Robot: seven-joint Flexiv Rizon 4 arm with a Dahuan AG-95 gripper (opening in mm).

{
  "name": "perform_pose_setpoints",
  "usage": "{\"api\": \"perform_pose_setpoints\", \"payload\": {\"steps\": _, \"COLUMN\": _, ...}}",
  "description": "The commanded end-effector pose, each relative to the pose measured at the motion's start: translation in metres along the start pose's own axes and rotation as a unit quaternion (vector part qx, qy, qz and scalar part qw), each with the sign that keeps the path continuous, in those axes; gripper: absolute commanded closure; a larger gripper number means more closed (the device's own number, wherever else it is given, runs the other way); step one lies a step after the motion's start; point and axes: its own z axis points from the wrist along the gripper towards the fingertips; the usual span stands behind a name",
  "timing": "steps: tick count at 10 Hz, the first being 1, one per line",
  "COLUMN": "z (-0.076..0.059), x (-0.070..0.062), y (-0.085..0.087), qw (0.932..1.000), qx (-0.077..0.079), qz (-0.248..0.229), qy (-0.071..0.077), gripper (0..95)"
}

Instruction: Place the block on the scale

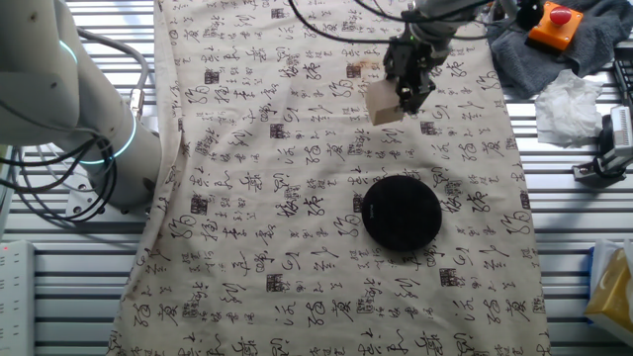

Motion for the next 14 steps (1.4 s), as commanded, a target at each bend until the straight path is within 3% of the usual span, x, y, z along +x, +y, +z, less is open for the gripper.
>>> {"api": "perform_pose_setpoints", "payload": {"steps": 1, "z": 0.0002, "x": -0.0020, "y": 0.0005, "qw": 1.0000, "qx": 0.000, "qz": -0.003, "qy": 0.003, "gripper": 95.0}}
{"api": "perform_pose_setpoints", "payload": {"steps": 5, "z": 0.0002, "x": -0.0020, "y": 0.0005, "qw": 0.9994, "qx": -0.001, "qz": -0.035, "qy": 0.004, "gripper": 95.0}}
{"api": "perform_pose_setpoints", "payload": {"steps": 9, "z": 0.0002, "x": -0.0020, "y": 0.0005, "qw": 0.9998, "qx": 0.016, "qz": -0.013, "qy": 0.007, "gripper": 95.0}}
{"api": "perform_pose_setpoints", "payload": {"steps": 14, "z": 0.0002, "x": -0.0020, "y": 0.0005, "qw": 0.9998, "qx": 0.018, "qz": 0.002, "qy": 0.002, "gripper": 95.0}}
